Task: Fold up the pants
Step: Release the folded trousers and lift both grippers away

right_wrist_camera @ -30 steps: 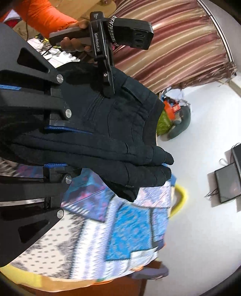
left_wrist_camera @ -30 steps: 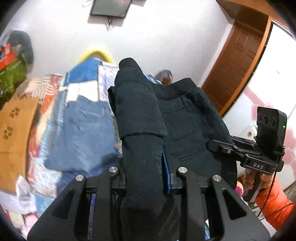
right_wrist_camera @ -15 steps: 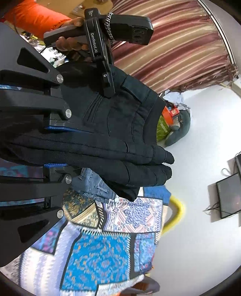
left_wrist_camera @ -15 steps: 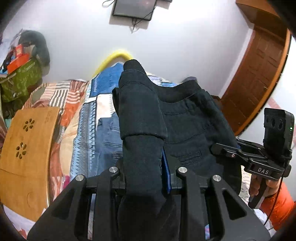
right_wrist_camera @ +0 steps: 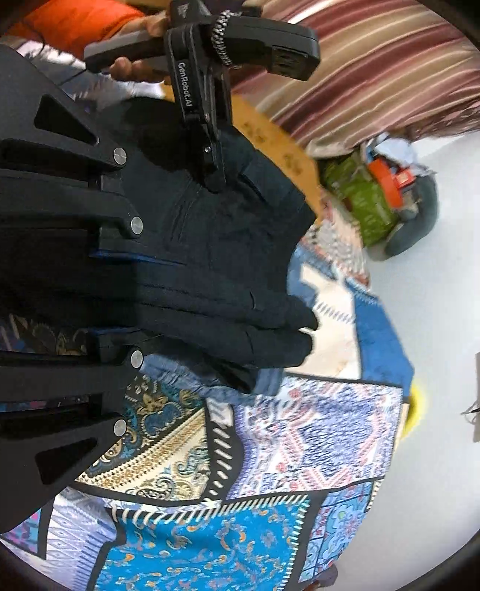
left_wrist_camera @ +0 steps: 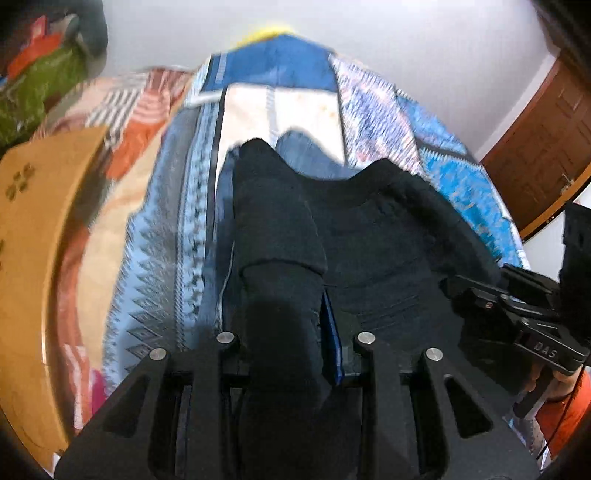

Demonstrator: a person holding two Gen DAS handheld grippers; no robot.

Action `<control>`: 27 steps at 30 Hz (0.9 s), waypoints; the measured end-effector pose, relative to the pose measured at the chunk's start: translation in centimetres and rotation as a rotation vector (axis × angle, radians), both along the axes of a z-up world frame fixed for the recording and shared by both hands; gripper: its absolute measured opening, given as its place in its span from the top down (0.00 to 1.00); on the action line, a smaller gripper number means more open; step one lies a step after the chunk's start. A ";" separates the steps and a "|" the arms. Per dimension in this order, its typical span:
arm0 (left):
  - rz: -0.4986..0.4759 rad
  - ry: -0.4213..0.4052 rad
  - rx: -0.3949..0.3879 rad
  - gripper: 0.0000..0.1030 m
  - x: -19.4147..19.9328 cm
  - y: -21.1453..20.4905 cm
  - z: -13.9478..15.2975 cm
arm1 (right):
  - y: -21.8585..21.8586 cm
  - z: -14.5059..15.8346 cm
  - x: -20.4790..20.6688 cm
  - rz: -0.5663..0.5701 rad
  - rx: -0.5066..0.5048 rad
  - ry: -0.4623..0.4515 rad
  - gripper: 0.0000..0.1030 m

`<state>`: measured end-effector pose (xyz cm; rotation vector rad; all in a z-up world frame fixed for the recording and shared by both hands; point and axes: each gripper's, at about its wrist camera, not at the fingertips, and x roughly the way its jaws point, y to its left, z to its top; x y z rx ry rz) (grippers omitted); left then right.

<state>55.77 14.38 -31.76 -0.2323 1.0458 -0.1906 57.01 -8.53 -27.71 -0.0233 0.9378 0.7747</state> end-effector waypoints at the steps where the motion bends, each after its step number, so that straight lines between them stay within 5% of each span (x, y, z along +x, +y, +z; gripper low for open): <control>1: 0.000 -0.005 0.005 0.66 -0.3 0.0 -0.1 | 0.0 -0.4 0.0 0.002 -0.014 -0.002 0.76; 4: 0.031 -0.019 0.050 0.58 -1.4 0.2 0.6 | -0.5 -0.5 -0.5 0.005 -0.053 -0.012 0.68; 11: 0.036 -0.053 0.183 0.58 -5.9 -0.4 5.2 | -3.3 3.7 -3.4 0.000 -0.081 -0.056 0.66; 17: 0.010 -0.229 0.282 0.58 -14.7 -3.7 14.2 | -6.7 11.3 -8.7 -0.005 -0.002 -0.183 0.66; 27: 0.057 -0.565 0.277 0.58 -31.3 -7.9 27.4 | -11.6 22.9 -22.1 -0.008 0.193 -0.416 0.66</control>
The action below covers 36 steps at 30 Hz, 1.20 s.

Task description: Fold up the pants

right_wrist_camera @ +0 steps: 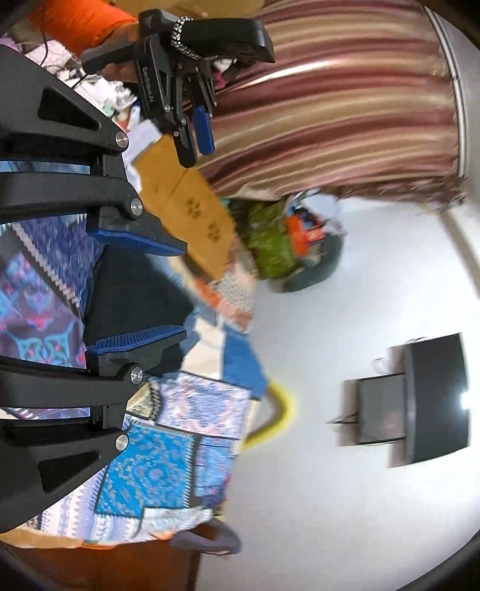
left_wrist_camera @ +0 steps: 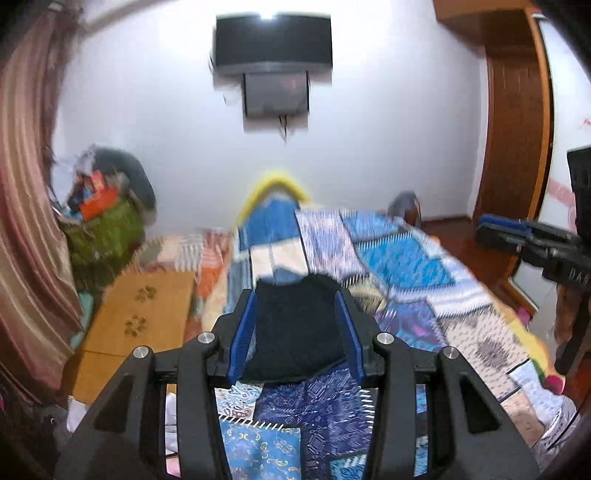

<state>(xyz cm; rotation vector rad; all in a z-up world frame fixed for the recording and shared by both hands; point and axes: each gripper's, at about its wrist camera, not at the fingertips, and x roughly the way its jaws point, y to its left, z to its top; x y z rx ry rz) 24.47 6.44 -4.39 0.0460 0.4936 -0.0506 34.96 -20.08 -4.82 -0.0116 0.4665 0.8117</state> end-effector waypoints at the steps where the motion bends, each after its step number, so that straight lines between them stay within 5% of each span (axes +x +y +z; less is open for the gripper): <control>1: -0.001 -0.031 -0.007 0.58 -1.4 -0.2 0.7 | -0.4 0.7 -1.9 -0.009 0.006 -0.036 0.66; 9: 0.028 -0.222 -0.031 0.55 -11.2 -2.6 3.6 | -1.8 2.2 -11.0 -0.027 0.089 -0.184 0.66; 13: 0.029 -0.259 -0.054 0.30 -13.8 -3.2 3.5 | -2.5 2.4 -13.4 -0.073 0.132 -0.221 0.64; 15: 0.031 -0.267 -0.069 0.25 -14.5 -3.1 3.5 | -2.8 2.5 -14.3 -0.088 0.154 -0.230 0.40; 19: 0.057 -0.304 -0.055 0.03 -15.7 -3.4 3.6 | -3.2 3.0 -16.0 -0.140 0.165 -0.289 0.22; 25: 0.059 -0.326 -0.043 0.01 -16.4 -3.5 3.5 | -2.6 3.3 -15.9 -0.166 0.162 -0.299 0.01; 36: 0.052 -0.316 -0.058 0.01 -16.4 -4.0 3.0 | -2.8 2.3 -16.9 -0.170 0.148 -0.292 0.00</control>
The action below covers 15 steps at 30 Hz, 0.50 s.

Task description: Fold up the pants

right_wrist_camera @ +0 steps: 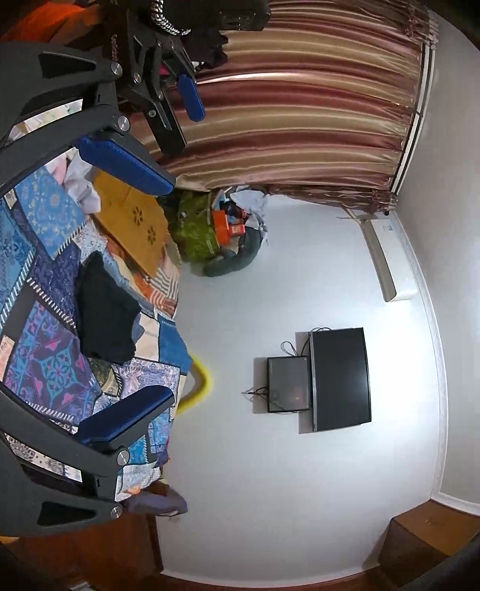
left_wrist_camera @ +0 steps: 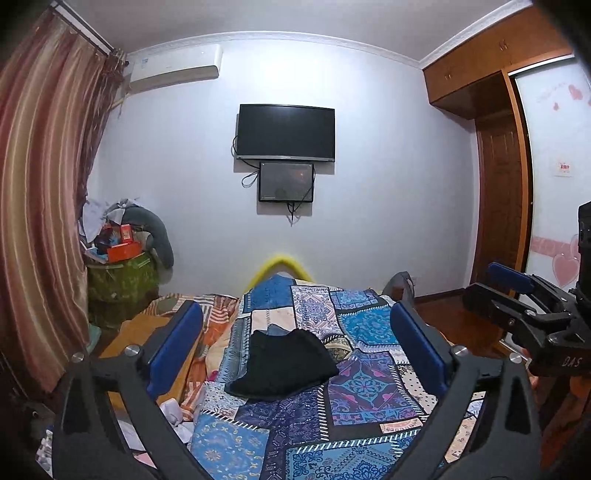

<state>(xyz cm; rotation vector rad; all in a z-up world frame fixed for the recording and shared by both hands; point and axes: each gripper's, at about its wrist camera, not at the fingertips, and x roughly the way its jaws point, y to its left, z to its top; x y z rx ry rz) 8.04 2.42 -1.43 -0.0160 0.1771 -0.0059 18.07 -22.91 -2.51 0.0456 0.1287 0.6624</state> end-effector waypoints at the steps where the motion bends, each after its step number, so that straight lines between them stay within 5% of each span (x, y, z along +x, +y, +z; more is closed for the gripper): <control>1: -0.001 0.001 -0.001 0.01 0.0 0.0 -0.1 | -0.1 0.0 -0.1 -0.002 -0.002 -0.002 0.00; 15: -0.005 0.013 0.004 0.01 0.4 -0.3 -0.6 | -0.3 -0.1 -0.5 -0.013 -0.015 0.012 0.00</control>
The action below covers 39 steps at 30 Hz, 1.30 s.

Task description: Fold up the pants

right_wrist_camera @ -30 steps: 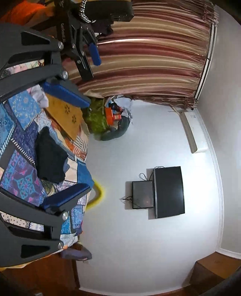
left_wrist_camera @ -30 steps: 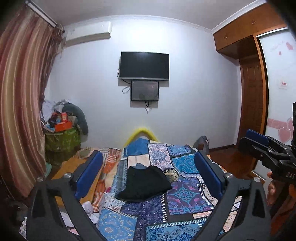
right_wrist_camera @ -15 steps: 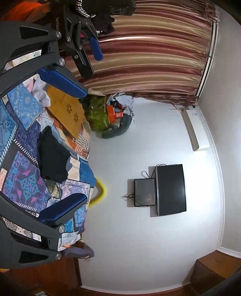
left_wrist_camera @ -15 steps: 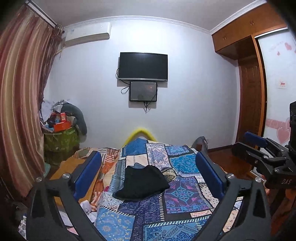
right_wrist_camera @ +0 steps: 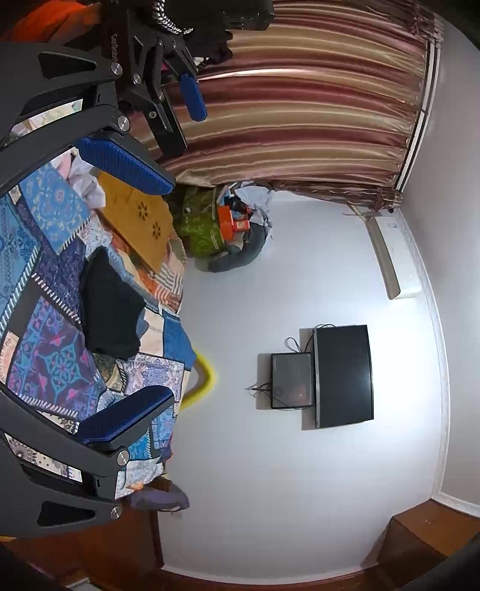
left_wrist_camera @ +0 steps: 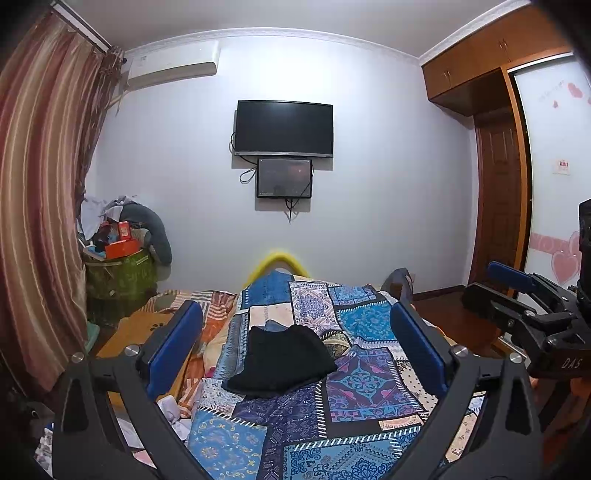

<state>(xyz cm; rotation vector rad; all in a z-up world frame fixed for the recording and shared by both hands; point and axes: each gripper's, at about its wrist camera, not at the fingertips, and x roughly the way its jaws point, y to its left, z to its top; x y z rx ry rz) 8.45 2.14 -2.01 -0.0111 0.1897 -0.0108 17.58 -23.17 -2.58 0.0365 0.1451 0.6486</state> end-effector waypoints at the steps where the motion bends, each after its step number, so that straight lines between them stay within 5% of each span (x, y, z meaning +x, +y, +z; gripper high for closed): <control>1: 0.000 0.000 0.000 0.01 0.0 0.0 0.0 | 0.0 0.0 0.0 0.000 0.000 0.002 0.00; 39: -0.044 0.012 -0.022 0.00 0.3 -0.5 -0.2 | -0.8 0.6 -0.1 -0.009 0.012 0.007 0.00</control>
